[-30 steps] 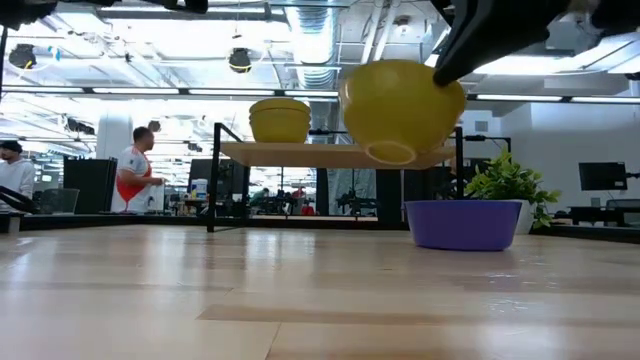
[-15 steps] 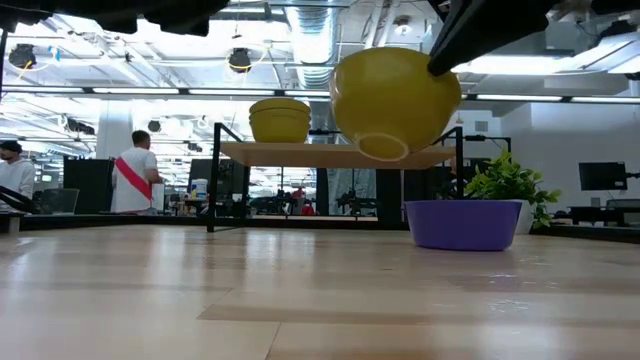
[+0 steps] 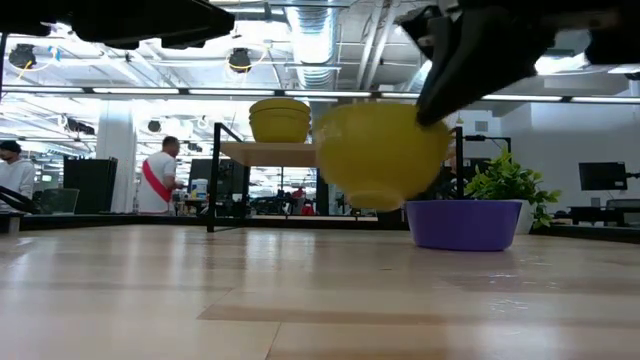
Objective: Pick & Place Mini bowls
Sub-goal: Stack the white patterned bowl on top of the white patterned bowl on the shelf
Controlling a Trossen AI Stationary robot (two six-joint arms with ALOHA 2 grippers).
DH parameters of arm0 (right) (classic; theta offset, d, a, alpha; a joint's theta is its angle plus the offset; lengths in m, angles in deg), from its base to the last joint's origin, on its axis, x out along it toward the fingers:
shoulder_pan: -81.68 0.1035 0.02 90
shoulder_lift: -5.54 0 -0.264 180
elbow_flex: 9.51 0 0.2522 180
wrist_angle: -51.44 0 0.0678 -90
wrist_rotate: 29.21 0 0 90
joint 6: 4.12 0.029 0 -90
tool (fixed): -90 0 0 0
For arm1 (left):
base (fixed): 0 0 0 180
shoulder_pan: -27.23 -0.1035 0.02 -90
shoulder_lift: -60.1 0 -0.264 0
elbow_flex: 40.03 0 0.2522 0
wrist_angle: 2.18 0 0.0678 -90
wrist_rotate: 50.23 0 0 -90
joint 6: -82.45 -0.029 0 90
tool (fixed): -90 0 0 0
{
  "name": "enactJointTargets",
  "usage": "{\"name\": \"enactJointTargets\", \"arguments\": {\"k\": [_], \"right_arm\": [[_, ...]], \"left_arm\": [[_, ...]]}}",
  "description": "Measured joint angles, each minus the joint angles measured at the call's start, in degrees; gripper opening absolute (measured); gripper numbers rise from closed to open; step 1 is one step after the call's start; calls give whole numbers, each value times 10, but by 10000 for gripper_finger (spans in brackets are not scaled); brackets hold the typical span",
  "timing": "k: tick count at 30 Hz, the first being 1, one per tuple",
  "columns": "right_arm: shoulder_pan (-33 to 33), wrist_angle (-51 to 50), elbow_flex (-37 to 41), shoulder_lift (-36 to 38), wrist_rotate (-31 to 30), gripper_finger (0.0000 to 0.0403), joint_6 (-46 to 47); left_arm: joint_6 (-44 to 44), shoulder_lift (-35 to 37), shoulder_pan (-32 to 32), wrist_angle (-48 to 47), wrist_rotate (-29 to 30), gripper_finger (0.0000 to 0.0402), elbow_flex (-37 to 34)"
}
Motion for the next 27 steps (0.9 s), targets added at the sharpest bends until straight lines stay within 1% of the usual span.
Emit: {"name": "enactJointTargets", "arguments": {"k": [6, 11, 16, 19, 23, 27], "right_arm": [[-8, 10, -17, -35, 30, 0, -8], [-12, 10, -29, -53, 33, 0, -8], [-21, 4, -31, -61, 41, 0, -8], [-29, 4, -31, -61, 42, 0, -10], [-39, 6, -31, -60, 75, 0, -19], [-44, 9, -31, -60, 87, 0, -21]], "left_arm": [[-3, 0, -4, -20, 0, 145, 0], [-16, -12, -33, -54, 15, 145, 0], [-32, -50, -69, -58, -11, 145, 7], [-35, -85, -84, -58, -26, 145, 16], [-64, -128, -90, -62, -28, 145, 33], [-97, -156, -90, -60, -28, 145, 54]]}}
